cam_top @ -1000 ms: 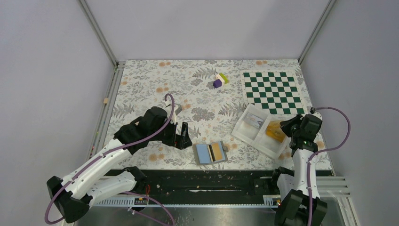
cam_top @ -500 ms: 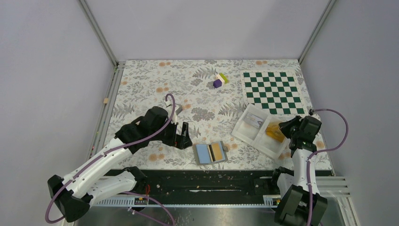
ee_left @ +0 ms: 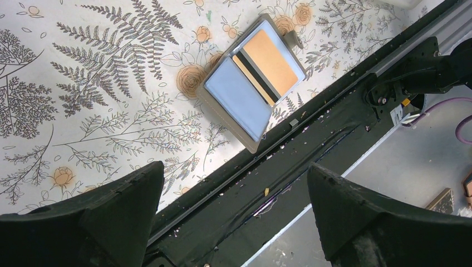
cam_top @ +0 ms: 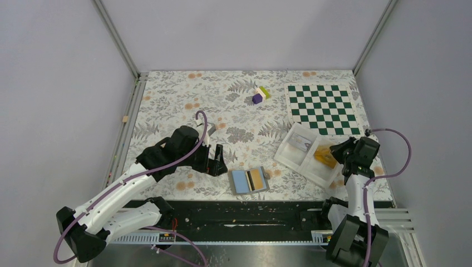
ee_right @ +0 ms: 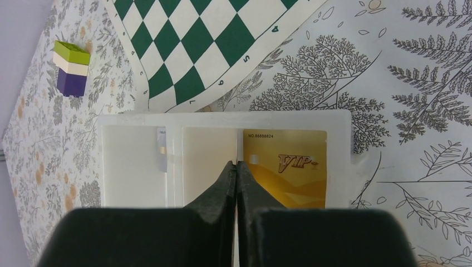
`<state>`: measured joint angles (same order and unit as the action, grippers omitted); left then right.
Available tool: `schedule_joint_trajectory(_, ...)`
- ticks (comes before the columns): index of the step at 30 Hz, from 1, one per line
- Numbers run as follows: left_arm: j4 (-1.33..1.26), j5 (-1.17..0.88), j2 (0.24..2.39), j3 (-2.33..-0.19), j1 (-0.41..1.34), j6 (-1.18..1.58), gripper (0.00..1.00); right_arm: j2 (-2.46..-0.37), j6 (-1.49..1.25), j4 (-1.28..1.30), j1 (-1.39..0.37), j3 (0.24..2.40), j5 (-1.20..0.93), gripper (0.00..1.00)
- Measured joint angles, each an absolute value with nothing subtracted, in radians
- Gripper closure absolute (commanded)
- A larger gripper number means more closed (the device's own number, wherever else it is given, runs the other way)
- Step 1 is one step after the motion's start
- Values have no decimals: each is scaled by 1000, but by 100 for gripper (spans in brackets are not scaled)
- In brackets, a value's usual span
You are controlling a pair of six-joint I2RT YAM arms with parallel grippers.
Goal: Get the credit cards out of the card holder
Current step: Place the credit card in the storage box.
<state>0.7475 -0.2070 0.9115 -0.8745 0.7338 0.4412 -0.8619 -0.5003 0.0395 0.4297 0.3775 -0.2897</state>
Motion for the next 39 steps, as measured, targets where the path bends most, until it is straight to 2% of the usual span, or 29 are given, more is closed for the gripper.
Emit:
schedule_joint_trajectory(25,748,-207,912,-875,734,441,1,-883,-490,40,431,377,-246,81)
schedule_joint_trajectory(34,748,-204,912,-875,734,441,1,-835,-491,138,432,418,-172,60)
schedule_joint_trajectory(39,747,-204,912,-875,734,441,1,-800,-494,220,433,489,-110,57)
